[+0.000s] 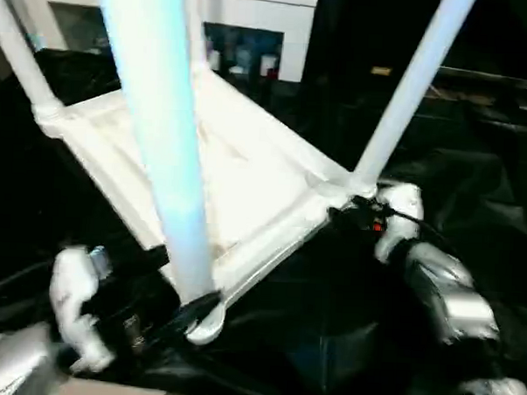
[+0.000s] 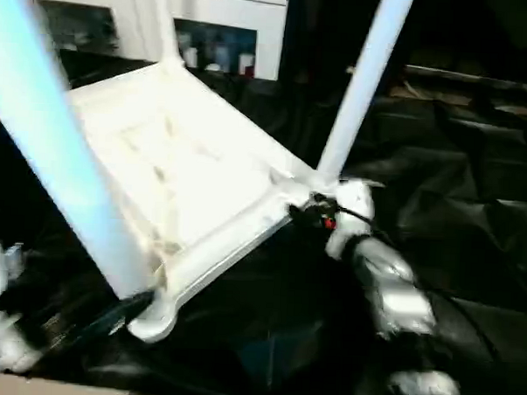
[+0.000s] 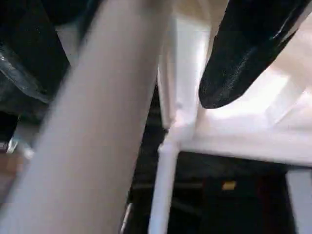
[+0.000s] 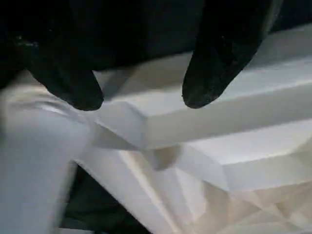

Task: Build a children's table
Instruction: Rotate table base

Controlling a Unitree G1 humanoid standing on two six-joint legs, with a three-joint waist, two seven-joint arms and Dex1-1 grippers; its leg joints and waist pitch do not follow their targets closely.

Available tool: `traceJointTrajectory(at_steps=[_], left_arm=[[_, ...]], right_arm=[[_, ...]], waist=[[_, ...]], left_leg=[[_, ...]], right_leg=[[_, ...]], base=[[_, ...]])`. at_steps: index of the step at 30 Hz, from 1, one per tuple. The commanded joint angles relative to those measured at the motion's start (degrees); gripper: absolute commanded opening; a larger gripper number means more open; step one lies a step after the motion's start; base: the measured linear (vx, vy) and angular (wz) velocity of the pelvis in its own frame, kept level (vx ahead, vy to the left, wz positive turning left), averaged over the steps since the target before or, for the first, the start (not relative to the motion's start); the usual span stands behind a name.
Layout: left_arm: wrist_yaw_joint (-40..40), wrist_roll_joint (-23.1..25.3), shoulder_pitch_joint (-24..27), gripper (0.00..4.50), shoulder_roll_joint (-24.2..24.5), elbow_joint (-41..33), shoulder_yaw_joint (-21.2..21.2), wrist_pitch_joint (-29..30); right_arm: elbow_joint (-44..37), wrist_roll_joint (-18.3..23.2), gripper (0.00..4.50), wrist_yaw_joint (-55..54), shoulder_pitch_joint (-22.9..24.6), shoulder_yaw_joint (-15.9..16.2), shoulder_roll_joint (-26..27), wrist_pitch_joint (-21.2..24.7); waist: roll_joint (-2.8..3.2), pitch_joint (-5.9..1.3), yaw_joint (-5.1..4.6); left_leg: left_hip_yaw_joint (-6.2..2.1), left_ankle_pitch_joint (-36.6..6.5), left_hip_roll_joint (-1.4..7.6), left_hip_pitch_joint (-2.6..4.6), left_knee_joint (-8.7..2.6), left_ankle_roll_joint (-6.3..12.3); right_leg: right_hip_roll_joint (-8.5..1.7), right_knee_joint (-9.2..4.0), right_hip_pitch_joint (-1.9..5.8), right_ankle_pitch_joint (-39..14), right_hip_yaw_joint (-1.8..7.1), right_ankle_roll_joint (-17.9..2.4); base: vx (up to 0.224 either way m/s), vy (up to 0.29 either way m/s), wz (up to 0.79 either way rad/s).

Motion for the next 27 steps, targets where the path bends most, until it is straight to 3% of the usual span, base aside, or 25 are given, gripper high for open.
traceJointTrajectory(at_steps=[1,2,4,7,9,10,11,12,14,16,18,25,27], left_arm=[[-0.82,0.07,-1.86,4.48,0.25,1.58,-3.06,1.24],[-0.73,0.25,-3.34,4.48,0.19,2.28,-4.25,1.59],[-0.41,0.91,-5.77,4.48,-0.41,3.60,-5.91,1.98],[0.46,1.36,-11.30,4.48,-2.35,6.23,-9.87,3.38],[0.88,1.63,-13.70,4.48,-3.37,7.18,-11.61,4.27],[1.04,1.63,-16.22,4.48,-4.46,8.07,-13.51,5.17],[1.15,1.54,-18.86,4.48,-5.44,9.20,-15.48,5.81],[0.87,1.65,-20.41,4.48,-6.12,10.11,-16.66,5.84],[0.15,2.55,-22.97,4.48,-7.34,12.36,-18.59,5.48],[-0.61,3.68,-25.13,4.48,-9.11,15.24,-20.60,4.67],[-1.09,4.72,-27.13,4.48,-10.78,17.89,-22.55,4.08],[-0.70,8.39,-32.56,4.48,-15.11,25.16,-27.91,1.23],[1.96,13.78,-37.34,4.48,-18.33,33.46,-29.80,-3.84]], right_arm=[[-0.28,-0.89,3.08,-3.31,0.93,-2.19,-0.38,-0.51],[0.45,-1.86,3.08,-5.61,0.97,-2.78,-0.23,-0.44],[2.03,-3.19,3.08,-8.19,0.88,-2.71,0.45,-0.58],[4.11,-5.72,3.08,-9.02,0.99,1.11,2.50,-0.32],[5.47,-6.62,3.08,-9.01,0.38,2.76,3.57,-0.49],[7.31,-7.13,3.08,-9.09,-0.72,3.88,4.85,-0.93],[9.40,-7.56,3.08,-9.31,-2.06,4.68,6.28,-1.55],[10.85,-7.71,3.08,-9.55,-3.16,4.93,7.26,-2.09],[13.60,-7.51,3.08,-9.56,-5.55,4.93,9.14,-3.34],[15.73,-7.49,3.08,-9.50,-7.86,4.74,10.68,-4.41],[17.11,-7.80,3.08,-9.51,-9.49,4.71,11.60,-5.07],[21.14,-8.74,3.08,-10.65,-12.11,4.80,12.32,-7.14],[23.88,-9.35,3.08,-12.15,-13.08,3.98,11.72,-9.01]], waist=[[0.43,-4.42,0.16],[0.80,-4.62,0.25],[0.98,-4.49,0.08],[1.21,-4.50,0.10],[1.21,-4.33,-0.04],[0.97,-4.52,-0.02],[1.19,-4.52,0.07],[1.32,-4.57,0.02],[1.65,-4.56,-0.04],[1.40,-4.84,-0.51],[1.73,-5.12,-0.61],[1.76,-5.73,-0.54],[1.82,-5.70,-0.66]], left_leg=[[-0.57,-7.98,1.78,1.12,-3.30,3.32],[-0.57,-8.04,1.79,1.28,-3.21,3.21],[-0.56,-9.69,1.85,1.24,-3.31,2.29],[-0.65,-15.42,1.88,1.55,-3.39,-0.24],[-1.01,-18.75,1.96,1.31,-3.60,-1.49],[-1.12,-19.92,1.95,1.46,-3.54,-1.93],[-1.06,-20.88,1.89,1.84,-3.44,-2.35],[-1.14,-21.46,1.83,1.88,-3.42,-2.50],[-1.50,-22.79,1.83,1.60,-3.61,-3.06],[-1.74,-23.16,1.73,1.10,-3.66,-3.23],[-1.87,-23.37,1.65,1.33,-3.43,-3.37],[-1.56,-20.58,1.68,1.37,-3.03,-1.93],[-1.53,-19.36,1.60,0.89,-3.13,-1.17]], right_leg=[[-1.61,-1.97,2.60,-2.81,1.63,-13.00],[-1.71,-2.02,2.64,-3.73,1.59,-13.40],[-1.63,-2.35,2.55,-6.55,1.52,-13.47],[-1.70,-2.82,2.29,-13.43,1.57,-12.58],[-1.84,-2.96,2.25,-17.63,1.58,-11.41],[-1.93,-3.07,2.24,-19.63,1.53,-10.60],[-1.98,-3.36,1.68,-21.55,1.59,-10.31],[-1.97,-3.35,1.72,-22.22,1.57,-10.32],[-2.15,-3.46,1.96,-24.37,1.38,-9.65],[-2.35,-3.70,2.39,-26.01,1.16,-8.28],[-2.32,-3.71,2.39,-26.10,0.96,-8.37],[-2.46,-3.39,2.56,-20.76,0.64,-10.79],[-2.36,-3.48,2.83,-19.66,0.51,-10.99]], base=[[0.000,0.000,0.00],[0.000,0.000,0.00],[0.000,0.000,0.00],[0.000,0.000,0.00],[0.000,0.000,0.00],[-0.050,-0.002,0.00],[-0.059,-0.002,0.03],[-0.059,-0.002,0.03],[-0.072,0.005,-0.04],[-0.061,0.007,-0.08],[0.000,0.000,0.00],[0.000,0.000,0.00],[0.000,0.000,0.00]])
